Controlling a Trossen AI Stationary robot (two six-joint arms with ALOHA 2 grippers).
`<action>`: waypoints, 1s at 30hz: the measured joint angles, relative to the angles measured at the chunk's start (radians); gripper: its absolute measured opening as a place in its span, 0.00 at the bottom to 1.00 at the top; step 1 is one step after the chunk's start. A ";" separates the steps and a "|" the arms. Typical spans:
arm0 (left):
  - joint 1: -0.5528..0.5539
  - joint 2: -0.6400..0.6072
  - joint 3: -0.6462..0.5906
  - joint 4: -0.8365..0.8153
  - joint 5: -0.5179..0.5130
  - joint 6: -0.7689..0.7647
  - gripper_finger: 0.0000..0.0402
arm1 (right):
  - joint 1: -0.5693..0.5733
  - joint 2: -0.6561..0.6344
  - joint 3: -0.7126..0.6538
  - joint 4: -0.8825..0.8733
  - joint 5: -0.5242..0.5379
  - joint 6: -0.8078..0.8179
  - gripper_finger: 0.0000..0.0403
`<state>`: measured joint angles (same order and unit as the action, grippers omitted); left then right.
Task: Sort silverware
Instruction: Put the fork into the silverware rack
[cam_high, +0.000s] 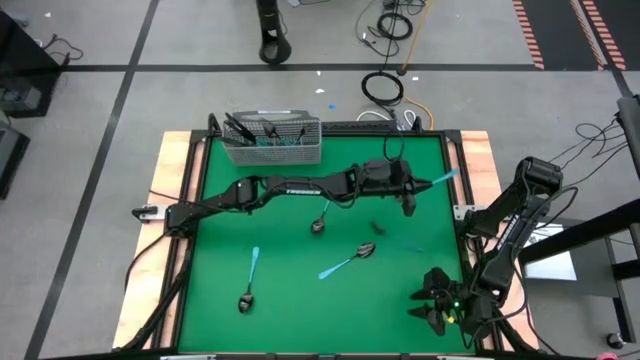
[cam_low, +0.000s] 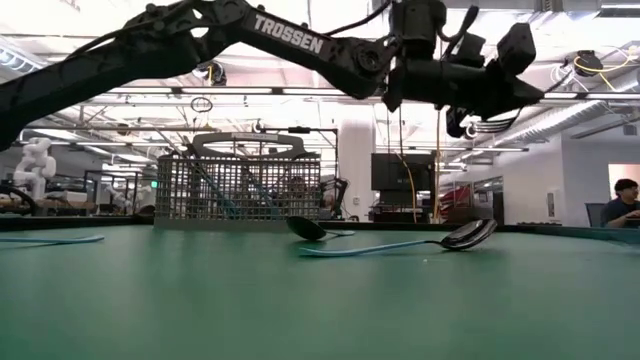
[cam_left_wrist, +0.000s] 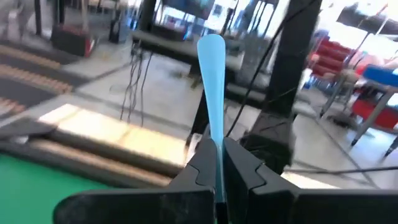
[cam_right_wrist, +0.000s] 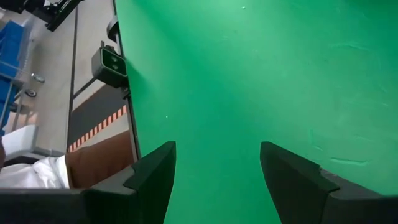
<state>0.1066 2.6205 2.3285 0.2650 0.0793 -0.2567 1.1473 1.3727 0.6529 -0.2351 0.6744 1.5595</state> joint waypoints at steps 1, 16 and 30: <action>-0.005 0.000 -0.029 0.065 -0.001 0.000 0.02 | 0.000 0.000 0.000 0.001 0.000 -0.001 0.56; 0.007 0.002 -0.556 1.310 0.069 -0.614 0.02 | -0.012 0.000 0.000 0.000 0.133 -0.120 0.56; -0.049 -0.433 -0.719 0.809 0.426 -0.269 0.02 | -0.088 0.000 -0.002 0.039 0.131 -0.322 0.56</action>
<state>0.0572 2.1872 1.6093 1.0736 0.5050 -0.5253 1.0595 1.3727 0.6514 -0.1964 0.8053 1.2378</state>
